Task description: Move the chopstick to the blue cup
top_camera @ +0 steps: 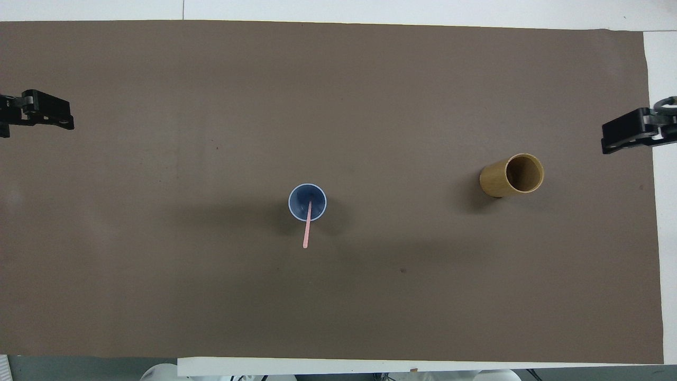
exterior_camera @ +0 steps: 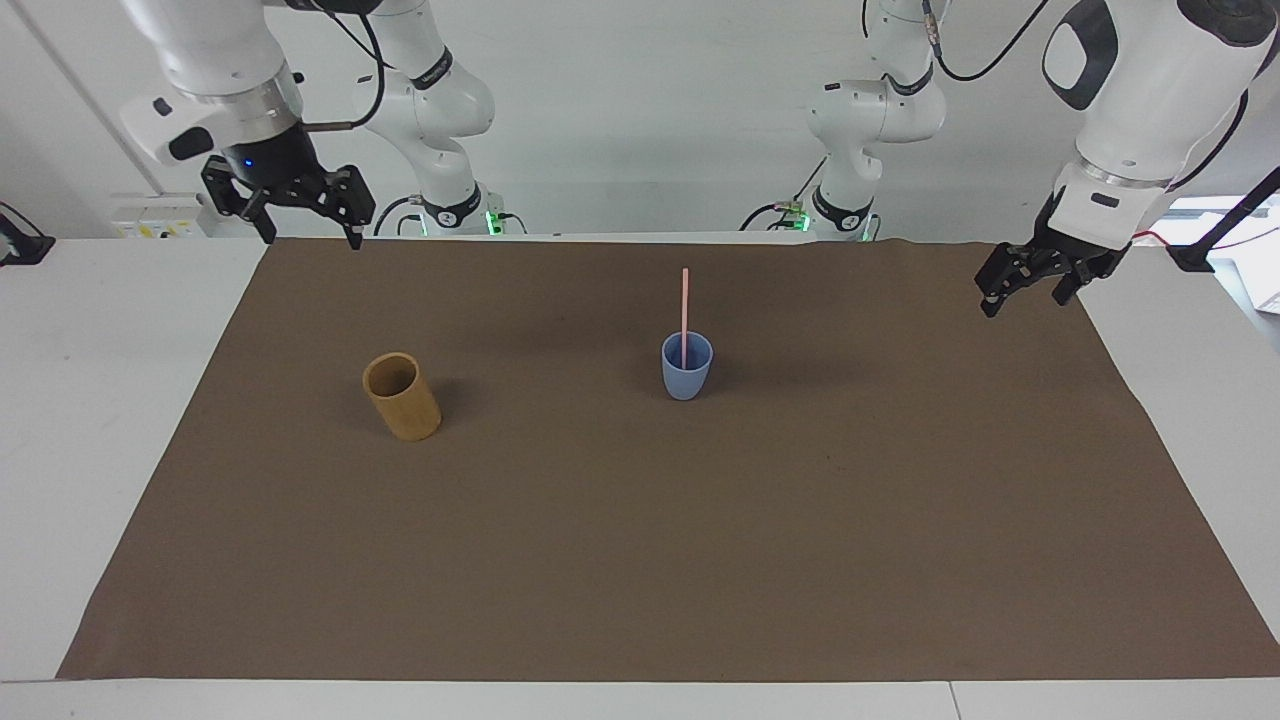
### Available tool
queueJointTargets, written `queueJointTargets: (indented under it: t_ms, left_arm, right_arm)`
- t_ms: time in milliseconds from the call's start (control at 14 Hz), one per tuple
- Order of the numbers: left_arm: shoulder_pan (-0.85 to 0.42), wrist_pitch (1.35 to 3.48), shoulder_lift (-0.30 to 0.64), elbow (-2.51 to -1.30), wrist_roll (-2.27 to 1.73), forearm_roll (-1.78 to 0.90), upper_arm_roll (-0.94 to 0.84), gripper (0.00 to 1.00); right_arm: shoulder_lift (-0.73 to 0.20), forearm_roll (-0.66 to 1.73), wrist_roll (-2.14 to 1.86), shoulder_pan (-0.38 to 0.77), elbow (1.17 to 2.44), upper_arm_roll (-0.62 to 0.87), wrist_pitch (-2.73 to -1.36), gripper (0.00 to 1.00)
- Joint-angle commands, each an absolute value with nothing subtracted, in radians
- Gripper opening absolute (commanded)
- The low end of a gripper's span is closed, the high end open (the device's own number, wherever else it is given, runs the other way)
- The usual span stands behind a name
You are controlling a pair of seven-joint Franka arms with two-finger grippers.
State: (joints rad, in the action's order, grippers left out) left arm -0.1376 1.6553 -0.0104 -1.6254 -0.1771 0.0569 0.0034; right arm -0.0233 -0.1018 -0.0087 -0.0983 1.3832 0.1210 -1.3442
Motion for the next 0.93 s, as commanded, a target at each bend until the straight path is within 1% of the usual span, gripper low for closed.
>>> queueJointTargets:
  t_ms: [0,71,143,214,286,571,714,857]
  left_arm:
    - [-0.135,1.641,-0.014,-1.624,-0.172,0.058,0.003,1.0]
    - [-0.135,1.643,-0.014,-1.624,-0.172,0.058,0.003,0.99]
    - [-0.135,1.643,-0.012,-1.624,-0.17,0.058,0.003,1.0]
    - [-0.135,1.643,-0.012,-1.624,-0.172,0.058,0.003,1.0]
    - [-0.135,1.643,-0.012,-1.624,-0.17,0.058,0.003,0.99]
    - [-0.149,1.643,-0.015,-1.614,-0.149,0.063,-0.005,1.0]
    - [-0.135,1.629,-0.02,-1.608,0.007,0.06,0.006,1.0]
    - [-0.1,1.632,-0.02,-1.603,0.046,0.052,0.005,1.0]
  right_arm:
    - [-0.034,-0.109,-0.098,-0.164,1.397,0.135,-1.345,1.0]
    - [-0.029,-0.106,-0.101,-0.191,1.413,0.137,-1.332,1.0]
    - [-0.026,-0.104,-0.1,-0.18,1.422,0.129,-1.325,1.0]
    - [0.001,-0.106,-0.098,-0.082,1.451,0.042,-1.325,1.0]
    - [0.017,-0.097,-0.095,-0.039,1.462,-0.013,-1.324,1.0]
    - [0.046,-0.086,-0.092,0.014,1.486,-0.055,-1.333,1.0]
    - [0.046,-0.086,-0.092,0.018,1.491,-0.057,-1.335,1.0]
    - [0.045,-0.084,-0.092,0.018,1.493,-0.06,-1.335,1.0]
